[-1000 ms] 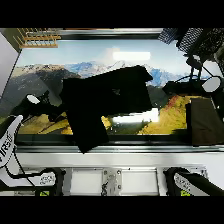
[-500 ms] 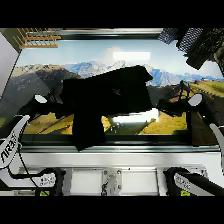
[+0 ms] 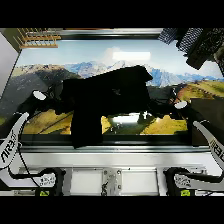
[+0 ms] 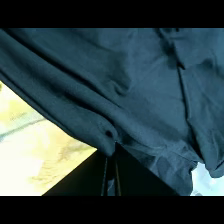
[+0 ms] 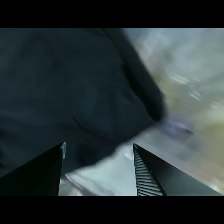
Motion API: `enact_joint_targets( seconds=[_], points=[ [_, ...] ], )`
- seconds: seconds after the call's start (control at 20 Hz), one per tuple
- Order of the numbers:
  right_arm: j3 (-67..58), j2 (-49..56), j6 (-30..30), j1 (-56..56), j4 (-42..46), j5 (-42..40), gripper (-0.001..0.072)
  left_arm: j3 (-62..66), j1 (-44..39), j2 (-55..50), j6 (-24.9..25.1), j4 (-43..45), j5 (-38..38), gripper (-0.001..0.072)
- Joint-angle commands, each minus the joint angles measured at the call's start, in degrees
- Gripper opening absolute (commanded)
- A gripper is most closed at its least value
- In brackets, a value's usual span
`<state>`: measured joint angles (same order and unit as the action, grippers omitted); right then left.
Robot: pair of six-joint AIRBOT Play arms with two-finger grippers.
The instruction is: Fold the clothes and pants, and hang the long-sleeved shirts on hangers.
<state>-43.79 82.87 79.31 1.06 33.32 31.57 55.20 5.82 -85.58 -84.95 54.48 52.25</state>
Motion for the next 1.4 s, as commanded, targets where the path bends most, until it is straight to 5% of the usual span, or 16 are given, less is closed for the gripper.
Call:
enact_joint_targets(
  seconds=[0.0, 0.15, 0.4, 0.7, 0.95, 1.35],
  points=[
    [0.1, 2.2, -5.6, -2.2, -4.0, -4.6, 0.0411, 0.1, 0.0, 0.0, 0.1, 0.0, -0.4, 0.0009],
    [-0.8, 1.9, -9.1, -2.1, -3.8, -4.3, 0.0018, 0.2, 0.0, 0.1, 0.2, 0.0, 0.1, 0.0009],
    [-11.1, -3.4, -6.5, 1.2, 11.7, 4.7, 0.0016, 9.0, 3.0, 6.0, 1.2, -0.1, 5.4, 0.0009],
    [-39.6, -15.5, -3.4, 6.2, 28.0, 24.7, 0.0016, 30.7, 2.8, 24.4, 1.2, -0.5, 10.1, 0.0009],
    [-51.5, -27.5, -3.5, 6.3, 29.4, 22.6, 0.0016, 41.9, 2.8, 38.5, 1.1, -0.5, 7.5, 0.0009],
    [-52.0, -44.3, -3.4, 6.3, 37.0, 19.0, 0.0016, 47.3, 2.9, 52.5, -0.6, -0.6, 4.5, 0.0009]
  ],
)
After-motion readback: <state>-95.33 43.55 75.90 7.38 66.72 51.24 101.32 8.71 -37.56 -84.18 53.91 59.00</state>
